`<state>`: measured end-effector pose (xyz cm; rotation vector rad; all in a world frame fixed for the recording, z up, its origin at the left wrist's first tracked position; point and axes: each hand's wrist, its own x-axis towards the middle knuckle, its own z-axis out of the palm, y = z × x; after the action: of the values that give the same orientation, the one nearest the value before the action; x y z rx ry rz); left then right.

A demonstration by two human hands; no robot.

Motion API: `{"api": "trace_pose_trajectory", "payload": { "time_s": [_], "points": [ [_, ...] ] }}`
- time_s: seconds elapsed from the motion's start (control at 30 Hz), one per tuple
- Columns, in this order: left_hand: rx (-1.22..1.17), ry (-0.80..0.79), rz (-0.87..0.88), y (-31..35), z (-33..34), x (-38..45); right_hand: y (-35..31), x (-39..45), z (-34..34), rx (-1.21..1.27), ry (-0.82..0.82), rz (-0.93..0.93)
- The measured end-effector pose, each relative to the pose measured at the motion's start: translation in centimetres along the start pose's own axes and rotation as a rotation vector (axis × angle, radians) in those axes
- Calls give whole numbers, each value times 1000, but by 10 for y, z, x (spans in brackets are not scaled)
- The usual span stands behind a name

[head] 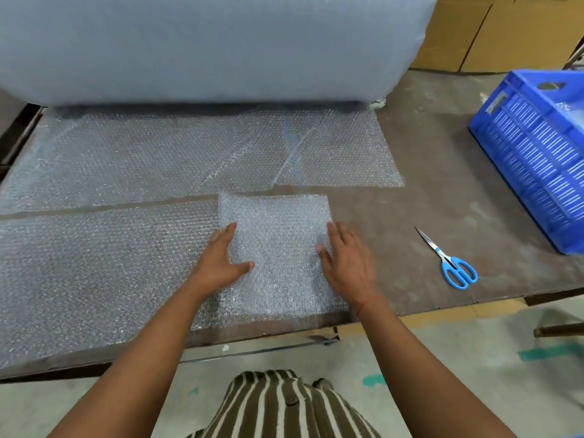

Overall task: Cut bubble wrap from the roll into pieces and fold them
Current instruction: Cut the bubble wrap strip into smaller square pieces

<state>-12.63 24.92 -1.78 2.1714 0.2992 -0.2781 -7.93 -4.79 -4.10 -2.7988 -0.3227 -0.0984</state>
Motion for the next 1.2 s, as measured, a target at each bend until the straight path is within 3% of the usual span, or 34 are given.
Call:
{"api": "trace_pose_trajectory", "payload": {
  "time_s": [0.13, 0.37, 0.6, 0.7, 0.77, 0.9, 1.13, 1.2],
  "points": [
    [-1, 13, 17, -2, -1, -1, 1, -14, 21, -51, -226, -56],
    [98, 167, 41, 4, -4, -2, -8, -11, 19, -118, -206, -94],
    [29, 402, -93, -1, -6, 5, -7, -11, 23, -104, -239, -113],
    [138, 510, 36, 0, -4, 2, -8, -10, 23, -112, -255, -106],
    [276, 417, 150, 1, 4, 0, -8, -10, 22, -117, -263, -107],
    [699, 76, 256, -14, 35, -6, -7, -8, 23, -142, -275, -103],
    [755, 110, 295, -15, 32, -5, -20, -17, 20, -148, -210, -111],
    [787, 56, 302, -14, 31, -3, -26, -23, 24, -141, -234, -134]
  ]
}}
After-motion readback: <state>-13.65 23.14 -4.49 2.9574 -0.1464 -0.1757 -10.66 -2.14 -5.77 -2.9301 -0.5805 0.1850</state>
